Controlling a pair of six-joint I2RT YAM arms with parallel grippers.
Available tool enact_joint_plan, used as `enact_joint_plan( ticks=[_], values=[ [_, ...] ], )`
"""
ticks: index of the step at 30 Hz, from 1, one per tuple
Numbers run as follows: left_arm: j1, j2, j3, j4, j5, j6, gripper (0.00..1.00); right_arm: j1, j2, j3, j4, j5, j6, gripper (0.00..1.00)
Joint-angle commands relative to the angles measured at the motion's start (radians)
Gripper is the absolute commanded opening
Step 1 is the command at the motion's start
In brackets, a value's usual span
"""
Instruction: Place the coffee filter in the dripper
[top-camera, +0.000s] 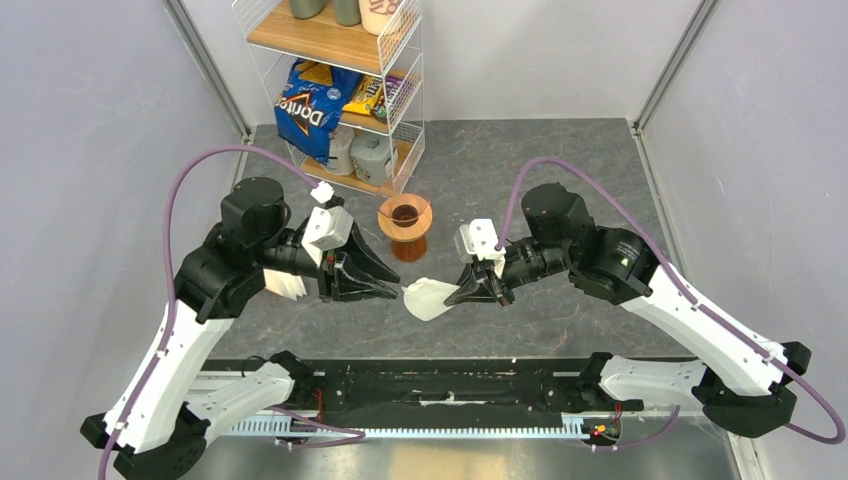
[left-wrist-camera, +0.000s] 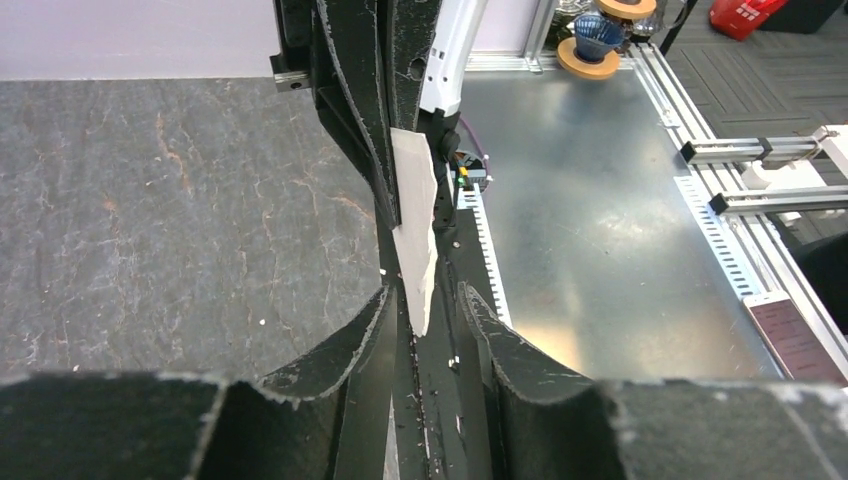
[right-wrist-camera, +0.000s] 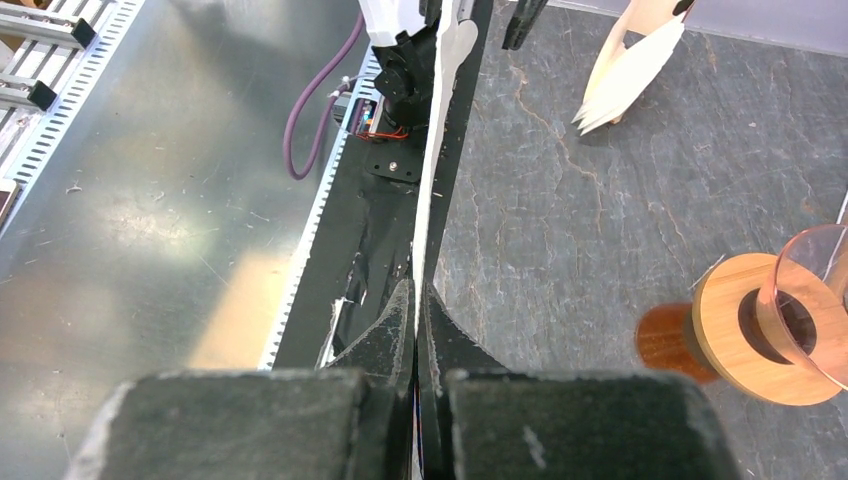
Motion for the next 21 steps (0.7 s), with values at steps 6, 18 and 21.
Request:
enact_joint_plan(
  ticks=[6, 18, 21],
  values=[
    [-0.017, 0.016, 0.003, -0.011, 0.052, 0.045, 0.31, 0.016, 0.006, 0.021, -0.021, -0.022, -0.050, 0.00],
    [-0.024, 0.003, -0.035, -0.011, 0.074, 0.055, 0.25, 0.024, 0.017, 0.024, -0.020, -0.007, -0.057, 0.00],
    [-0.025, 0.005, -0.041, -0.011, 0.077, 0.054, 0.17, 0.025, 0.018, 0.023, -0.022, -0.005, -0.059, 0.00]
  ],
)
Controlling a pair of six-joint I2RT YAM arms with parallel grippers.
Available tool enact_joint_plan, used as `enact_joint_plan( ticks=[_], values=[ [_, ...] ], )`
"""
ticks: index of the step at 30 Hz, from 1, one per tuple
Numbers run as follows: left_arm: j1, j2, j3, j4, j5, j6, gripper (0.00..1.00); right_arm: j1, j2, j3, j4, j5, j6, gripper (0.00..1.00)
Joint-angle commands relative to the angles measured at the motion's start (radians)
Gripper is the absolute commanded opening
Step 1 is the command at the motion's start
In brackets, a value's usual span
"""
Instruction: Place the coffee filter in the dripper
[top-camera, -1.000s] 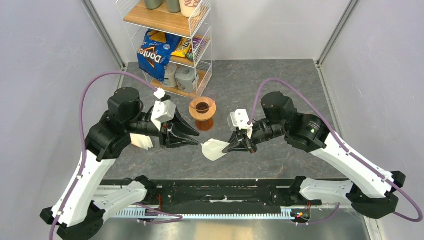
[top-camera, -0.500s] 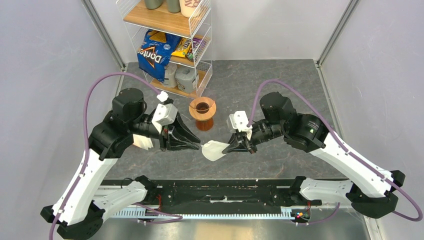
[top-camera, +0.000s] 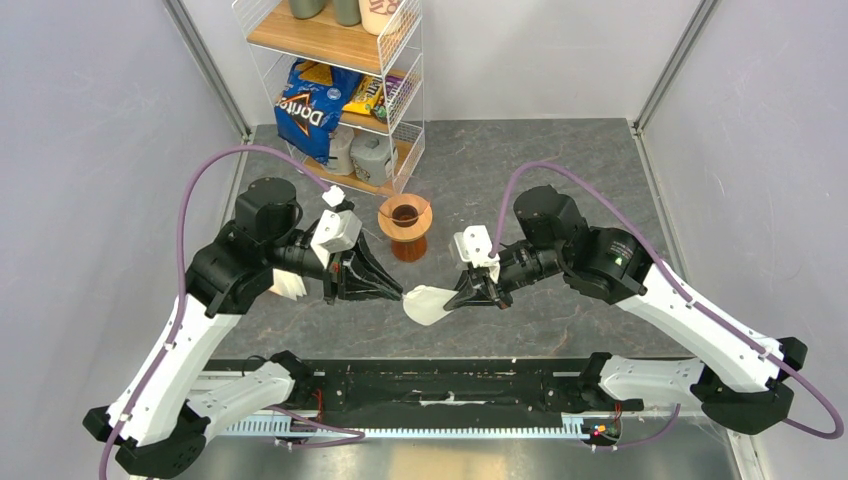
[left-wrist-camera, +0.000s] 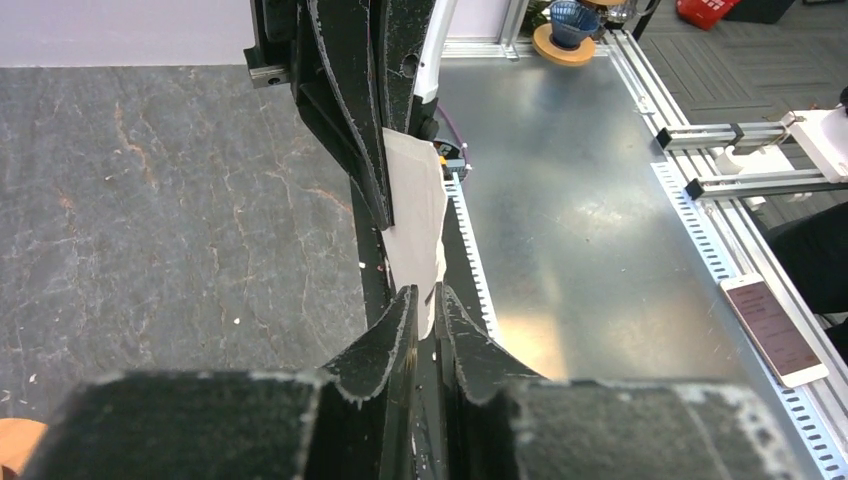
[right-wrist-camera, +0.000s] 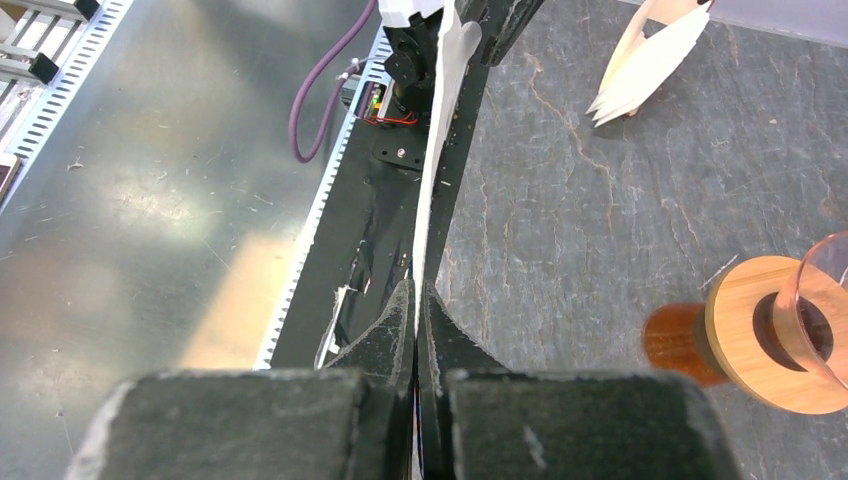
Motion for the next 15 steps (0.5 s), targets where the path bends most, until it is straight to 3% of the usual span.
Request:
enact_joint_plan(
  ticks=[1, 15],
  values=[
    [-0.007, -0.008, -0.008, 0.001, 0.043, 0.029, 0.16, 0.008, 0.003, 0.023, 0.012, -0.007, -0.017, 0.00],
    [-0.011, -0.011, -0.016, 0.009, 0.012, 0.008, 0.02, 0.008, 0.006, 0.025, 0.010, -0.001, -0.026, 0.00]
  ],
)
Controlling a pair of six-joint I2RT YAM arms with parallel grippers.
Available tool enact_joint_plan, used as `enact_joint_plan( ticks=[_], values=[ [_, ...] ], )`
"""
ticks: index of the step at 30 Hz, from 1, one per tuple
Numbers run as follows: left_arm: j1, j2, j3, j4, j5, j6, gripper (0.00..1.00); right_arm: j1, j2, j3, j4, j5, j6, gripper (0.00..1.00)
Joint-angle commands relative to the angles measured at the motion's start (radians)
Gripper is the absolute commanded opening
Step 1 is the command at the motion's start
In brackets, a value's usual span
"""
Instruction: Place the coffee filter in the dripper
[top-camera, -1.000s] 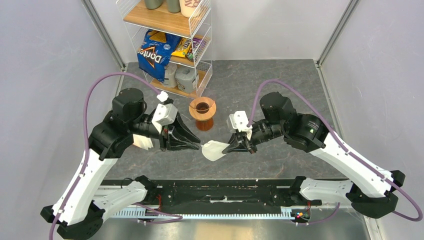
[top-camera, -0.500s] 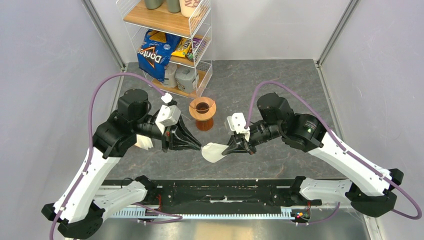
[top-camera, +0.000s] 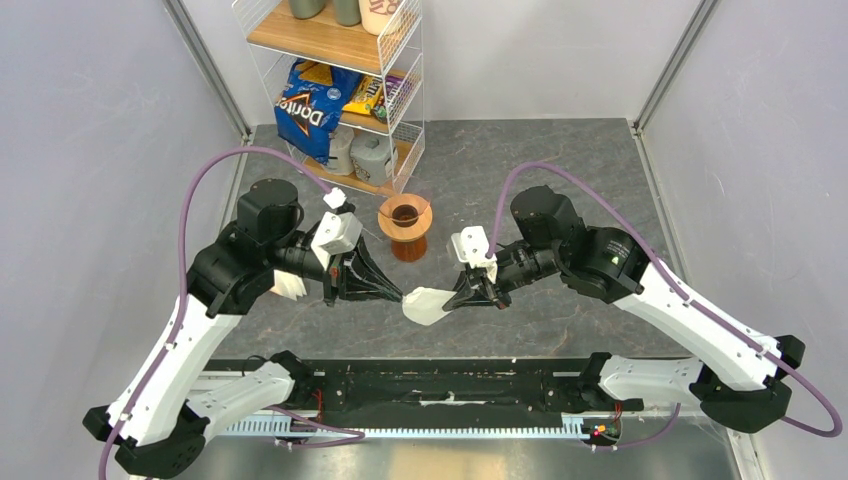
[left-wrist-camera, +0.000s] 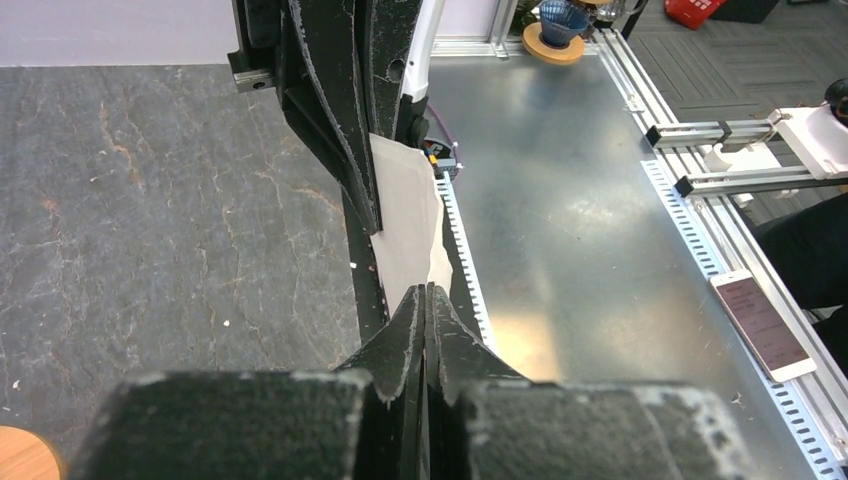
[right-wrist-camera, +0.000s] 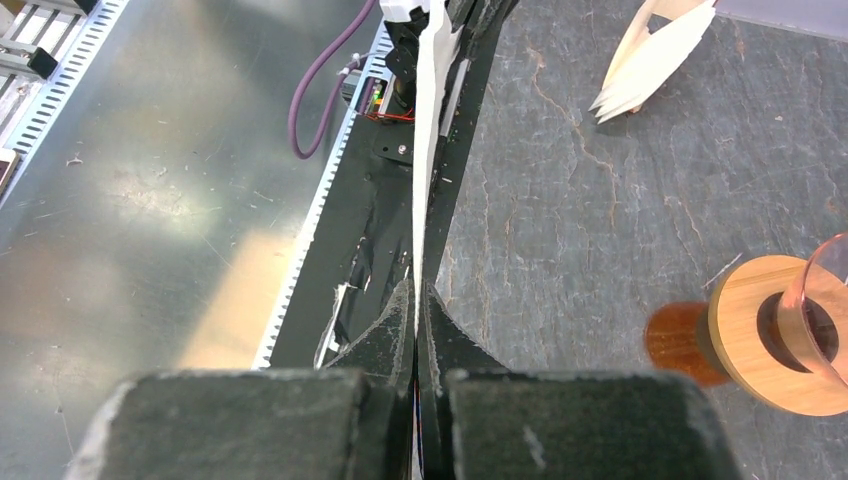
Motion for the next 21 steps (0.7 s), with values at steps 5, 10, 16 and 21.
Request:
enact_joint_plan(
  ticks=[5, 10, 16, 21],
  values=[
    [-0.006, 0.009, -0.001, 0.073, -0.115, -0.112, 0.02, 0.007, 0.008, 0.030, 0.014, -0.010, -0.025, 0.00],
    [-0.008, 0.008, -0.021, 0.136, -0.123, -0.176, 0.02, 0.011, 0.022, 0.039, 0.018, -0.008, -0.023, 0.00],
    [-0.022, -0.012, -0.064, 0.214, -0.110, -0.230, 0.02, 0.011, 0.030, 0.037, 0.028, 0.008, -0.016, 0.00],
    [-0.055, -0.015, -0.090, 0.256, -0.132, -0.247, 0.02, 0.011, 0.039, 0.039, 0.057, 0.017, 0.016, 0.00]
  ],
)
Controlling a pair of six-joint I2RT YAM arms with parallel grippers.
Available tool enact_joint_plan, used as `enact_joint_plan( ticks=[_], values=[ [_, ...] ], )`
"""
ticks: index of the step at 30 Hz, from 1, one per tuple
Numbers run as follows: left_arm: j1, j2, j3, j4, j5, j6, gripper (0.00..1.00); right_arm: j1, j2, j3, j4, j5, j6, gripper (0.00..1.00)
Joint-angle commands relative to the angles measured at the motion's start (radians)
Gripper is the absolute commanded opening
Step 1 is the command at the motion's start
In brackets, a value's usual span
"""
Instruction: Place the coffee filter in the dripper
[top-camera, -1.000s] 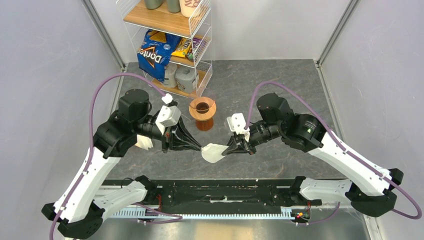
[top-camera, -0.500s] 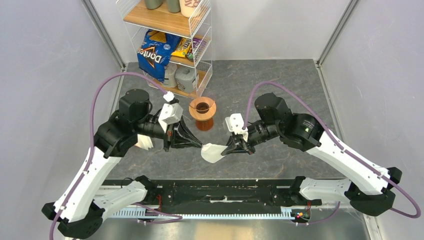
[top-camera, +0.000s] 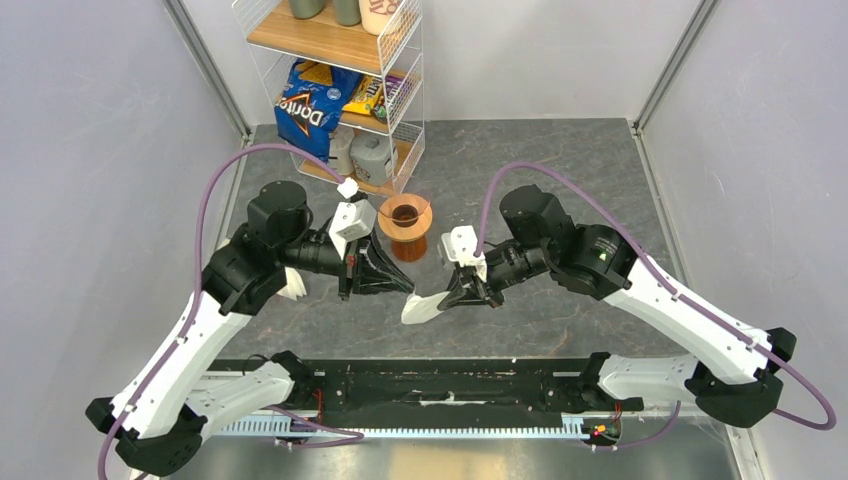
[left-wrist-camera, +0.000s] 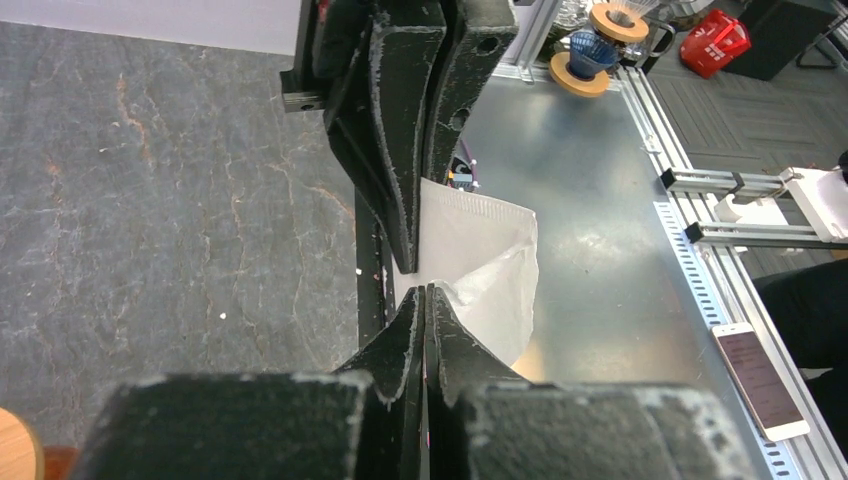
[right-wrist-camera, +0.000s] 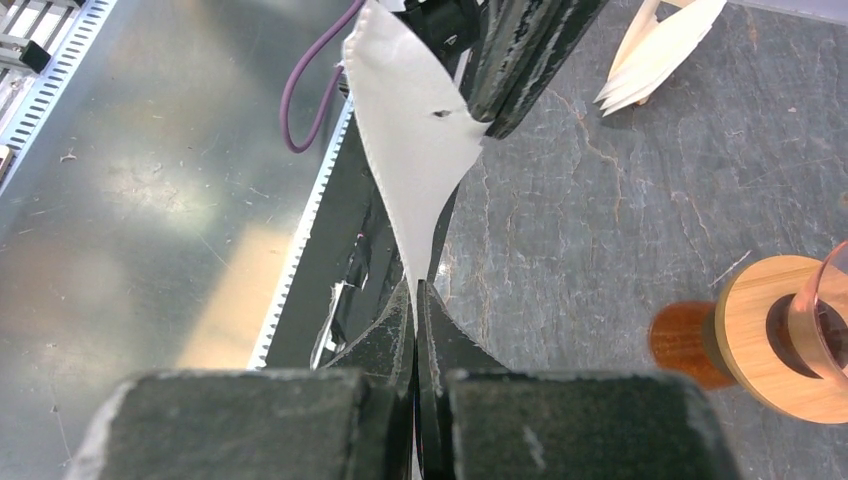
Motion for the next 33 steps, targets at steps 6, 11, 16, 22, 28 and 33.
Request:
enact_joint_plan(
  ticks=[6, 11, 16, 22, 28, 33],
  values=[
    [-0.048, -0.014, -0.041, 0.149, -0.032, -0.127, 0.02, 0.005, 0.013, 0.036, 0.076, 0.028, 0.042, 0.00],
    [-0.050, -0.024, -0.034, 0.118, -0.075, -0.108, 0.02, 0.005, -0.005, 0.026, 0.080, 0.034, 0.031, 0.00],
    [0.001, -0.063, -0.007, 0.003, -0.129, -0.026, 0.23, 0.005, -0.057, -0.008, 0.060, 0.028, -0.023, 0.00],
    [0.053, -0.139, -0.026, -0.073, -0.134, 0.014, 0.45, 0.006, -0.089, -0.038, 0.045, 0.012, -0.076, 0.00],
    [0.056, -0.167, -0.013, -0.183, -0.024, 0.197, 0.46, 0.005, -0.095, -0.035, 0.012, -0.021, -0.139, 0.00],
    [0.054, -0.130, 0.008, -0.096, 0.022, 0.088, 0.45, 0.005, -0.071, -0.014, 0.003, -0.046, -0.150, 0.00]
  ],
)
